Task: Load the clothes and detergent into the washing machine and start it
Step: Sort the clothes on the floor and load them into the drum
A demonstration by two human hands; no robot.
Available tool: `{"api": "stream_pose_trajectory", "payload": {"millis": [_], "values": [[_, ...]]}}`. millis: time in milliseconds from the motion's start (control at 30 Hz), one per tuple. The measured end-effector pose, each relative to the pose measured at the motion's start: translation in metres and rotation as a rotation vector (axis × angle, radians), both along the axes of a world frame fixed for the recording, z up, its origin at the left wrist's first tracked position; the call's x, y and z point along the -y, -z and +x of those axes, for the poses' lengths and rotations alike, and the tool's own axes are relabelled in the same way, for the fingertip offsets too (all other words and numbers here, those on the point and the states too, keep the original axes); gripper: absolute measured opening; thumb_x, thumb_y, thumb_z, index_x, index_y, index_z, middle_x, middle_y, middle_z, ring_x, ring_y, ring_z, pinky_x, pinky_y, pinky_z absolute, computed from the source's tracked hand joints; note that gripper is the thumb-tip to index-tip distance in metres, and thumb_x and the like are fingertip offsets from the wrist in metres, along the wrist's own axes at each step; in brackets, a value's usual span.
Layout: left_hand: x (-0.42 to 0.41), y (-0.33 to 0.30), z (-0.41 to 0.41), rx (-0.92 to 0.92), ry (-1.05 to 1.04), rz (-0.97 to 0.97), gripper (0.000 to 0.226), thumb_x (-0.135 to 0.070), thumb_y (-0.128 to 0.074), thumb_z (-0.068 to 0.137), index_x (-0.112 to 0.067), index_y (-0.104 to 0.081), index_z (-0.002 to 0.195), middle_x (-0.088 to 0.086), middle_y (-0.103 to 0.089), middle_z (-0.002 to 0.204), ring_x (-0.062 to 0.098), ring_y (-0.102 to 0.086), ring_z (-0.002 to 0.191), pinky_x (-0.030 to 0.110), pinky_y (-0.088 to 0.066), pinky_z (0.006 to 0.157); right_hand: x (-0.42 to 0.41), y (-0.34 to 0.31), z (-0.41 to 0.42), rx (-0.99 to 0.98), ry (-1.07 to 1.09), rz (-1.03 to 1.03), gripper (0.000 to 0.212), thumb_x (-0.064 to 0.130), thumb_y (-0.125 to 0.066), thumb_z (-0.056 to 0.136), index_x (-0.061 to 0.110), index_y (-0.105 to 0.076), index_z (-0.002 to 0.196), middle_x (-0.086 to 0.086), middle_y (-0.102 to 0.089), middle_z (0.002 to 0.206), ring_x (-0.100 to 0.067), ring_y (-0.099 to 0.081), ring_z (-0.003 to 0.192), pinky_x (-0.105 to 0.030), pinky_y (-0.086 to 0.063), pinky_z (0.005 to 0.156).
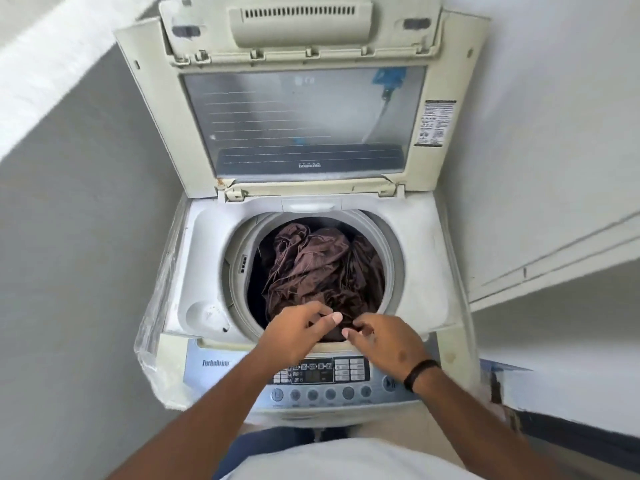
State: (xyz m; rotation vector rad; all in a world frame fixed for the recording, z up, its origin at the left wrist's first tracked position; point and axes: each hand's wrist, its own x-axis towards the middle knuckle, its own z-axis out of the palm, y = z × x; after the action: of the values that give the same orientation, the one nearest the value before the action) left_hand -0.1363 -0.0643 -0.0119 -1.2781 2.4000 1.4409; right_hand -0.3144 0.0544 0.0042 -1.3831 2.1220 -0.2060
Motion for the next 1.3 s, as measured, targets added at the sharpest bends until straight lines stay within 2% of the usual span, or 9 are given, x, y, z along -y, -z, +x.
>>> {"api": "stream_pose_trajectory", "payload": {"millis": [67,167,367,567,667,767,967,1100,1300], "values": [[-0.017,-0.002,0.006,0.064,0.081,-0.095,0.059,-0.084,-0.032,0.085,-0.040,-0.065,0.105,-0.017,-0.071,0.092,-0.001,-0.064,0.086,0.034,-0.055,0.079,-0.015,0.009,0.010,-0.238,-0.119,-0.091,0.056,0.060,-0.031,0.096,0.022,-0.065,0.071,0.001,-0.063,0.066,-0.022,-0.059,0.066,-0.038,-0.047,0.063],[-0.032,-0.002,0.012,0.177,0.286,-0.387,0.059,-0.074,-0.016,0.095,-0.030,-0.056,0.091,-0.009,-0.064,0.085,0.009,-0.060,0.083,0.034,-0.049,0.069,-0.017,0.013,0.017,-0.379,-0.103,-0.160,0.052,0.047,-0.035,0.097,0.020,-0.061,0.061,-0.001,-0.057,0.058,-0.025,-0.056,0.059,-0.037,-0.039,0.060],[-0.030,-0.014,0.007,0.232,0.343,-0.309,0.059,-0.068,-0.020,0.100,-0.020,-0.052,0.083,-0.003,-0.063,0.078,0.013,-0.060,0.078,0.034,-0.042,0.067,-0.020,0.015,0.019,-0.401,-0.058,-0.219,0.055,0.048,-0.033,0.099,0.018,-0.065,0.066,-0.001,-0.061,0.064,-0.025,-0.057,0.065,-0.036,-0.031,0.064],[-0.024,-0.011,0.012,0.217,0.390,-0.282,0.060,-0.069,-0.018,0.100,-0.027,-0.061,0.099,-0.004,-0.069,0.090,0.015,-0.063,0.088,0.036,-0.047,0.079,-0.028,0.002,0.033,-0.282,0.096,-0.192,0.048,0.048,-0.034,0.099,0.020,-0.055,0.067,0.005,-0.056,0.065,-0.019,-0.049,0.068,-0.041,-0.042,0.084],[-0.022,-0.010,0.015,0.106,0.375,-0.221,0.047,-0.060,-0.027,0.103,-0.033,-0.065,0.111,-0.007,-0.071,0.098,0.014,-0.064,0.093,0.036,-0.047,0.081,-0.047,-0.003,0.047,-0.092,0.290,-0.329,0.039,0.050,-0.044,0.090,0.023,-0.073,0.095,0.006,-0.071,0.092,-0.015,-0.059,0.092,-0.039,-0.045,0.093],[-0.017,-0.002,0.017,-0.081,0.284,-0.161,0.027,-0.044,-0.045,0.104,-0.040,-0.064,0.123,-0.015,-0.070,0.108,0.009,-0.064,0.097,0.031,-0.049,0.078,-0.080,-0.018,0.067,-0.020,0.525,-0.507,0.027,0.033,-0.060,0.093,0.017,-0.071,0.113,0.006,-0.066,0.112,-0.010,-0.052,0.110,-0.025,-0.042,0.100],[-0.081,-0.010,-0.011,-0.577,0.264,-0.351,0.020,-0.033,-0.055,0.096,-0.025,-0.073,0.099,-0.013,-0.071,0.092,0.016,-0.062,0.086,0.040,-0.050,0.076,-0.193,-0.028,0.117,-0.199,0.948,-0.581,0.012,0.024,-0.068,0.091,0.022,-0.072,0.102,0.011,-0.067,0.105,-0.011,-0.058,0.105,-0.026,-0.041,0.097],[-0.162,-0.027,-0.026,-0.653,0.603,-0.079,0.016,-0.032,-0.058,0.093,-0.028,-0.073,0.097,-0.014,-0.070,0.090,0.005,-0.062,0.085,0.035,-0.052,0.074,-0.261,-0.031,0.153,-0.264,1.192,-0.553,0.020,0.015,-0.074,0.087,0.030,-0.071,0.099,0.016,-0.067,0.101,-0.008,-0.060,0.102,-0.019,-0.042,0.095],[-0.253,-0.015,-0.023,-0.437,1.112,0.020,0.045,-0.061,-0.058,0.090,-0.044,-0.056,0.132,-0.021,-0.058,0.129,0.002,-0.058,0.111,0.032,-0.048,0.102,-0.355,-0.032,0.224,-0.294,1.524,-0.484,0.014,0.024,-0.071,0.089,0.029,-0.072,0.102,0.018,-0.065,0.104,-0.006,-0.056,0.103,-0.009,-0.036,0.091]]}}
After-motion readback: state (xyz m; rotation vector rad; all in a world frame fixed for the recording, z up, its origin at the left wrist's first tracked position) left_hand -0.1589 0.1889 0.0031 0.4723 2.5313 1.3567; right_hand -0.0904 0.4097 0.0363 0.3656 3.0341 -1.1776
